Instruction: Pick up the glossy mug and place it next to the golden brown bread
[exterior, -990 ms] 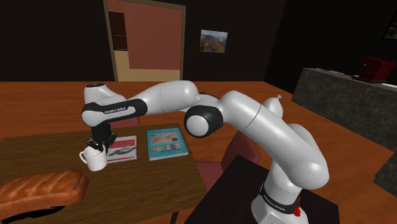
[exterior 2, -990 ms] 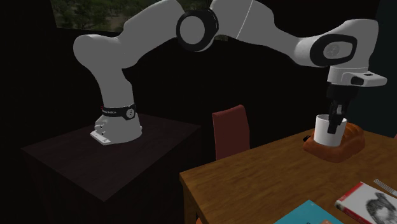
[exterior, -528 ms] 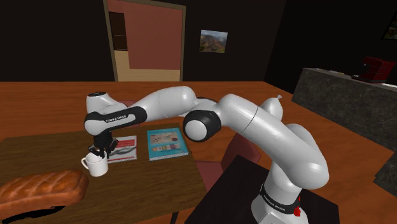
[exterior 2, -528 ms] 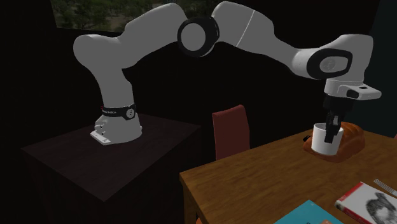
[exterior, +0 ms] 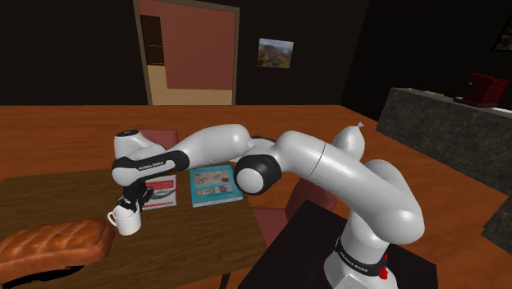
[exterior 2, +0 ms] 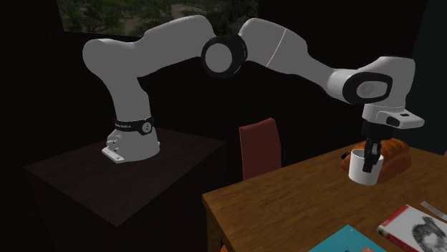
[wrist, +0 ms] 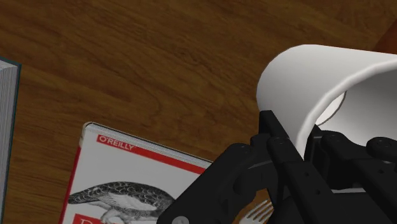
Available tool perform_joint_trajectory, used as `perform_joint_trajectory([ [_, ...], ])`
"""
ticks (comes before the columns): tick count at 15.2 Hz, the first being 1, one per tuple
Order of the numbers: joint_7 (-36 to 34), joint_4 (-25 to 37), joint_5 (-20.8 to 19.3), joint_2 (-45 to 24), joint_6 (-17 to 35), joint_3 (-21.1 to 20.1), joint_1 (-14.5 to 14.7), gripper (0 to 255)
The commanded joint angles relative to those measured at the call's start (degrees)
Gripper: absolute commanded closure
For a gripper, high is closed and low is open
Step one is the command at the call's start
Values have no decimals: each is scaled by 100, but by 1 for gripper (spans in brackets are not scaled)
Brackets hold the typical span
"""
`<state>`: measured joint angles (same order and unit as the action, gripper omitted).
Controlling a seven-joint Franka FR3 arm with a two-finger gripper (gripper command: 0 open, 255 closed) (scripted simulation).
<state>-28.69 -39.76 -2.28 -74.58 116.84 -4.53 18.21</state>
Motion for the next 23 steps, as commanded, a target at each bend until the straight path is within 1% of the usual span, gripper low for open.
perform_joint_trajectory([
  [1, 8, 141, 0, -155, 18, 3, 3, 255],
  [3, 14, 345, 0, -338, -2, 5, 13, 255],
  [10, 14, 345, 0, -338, -2, 5, 13, 255],
  [11, 13, 346, 0, -338, -3, 5, 13, 0],
  [16, 14, 345, 0, -338, -2, 5, 13, 0],
  [17, 8, -23, -1, -33, 61, 1, -8, 0],
  [19, 2, -475, 2, 423, 55, -8, -38, 0],
  [20, 1, -598, 4, 573, 28, -11, -48, 0],
  [23, 1, -600, 4, 574, 28, -11, -48, 0],
])
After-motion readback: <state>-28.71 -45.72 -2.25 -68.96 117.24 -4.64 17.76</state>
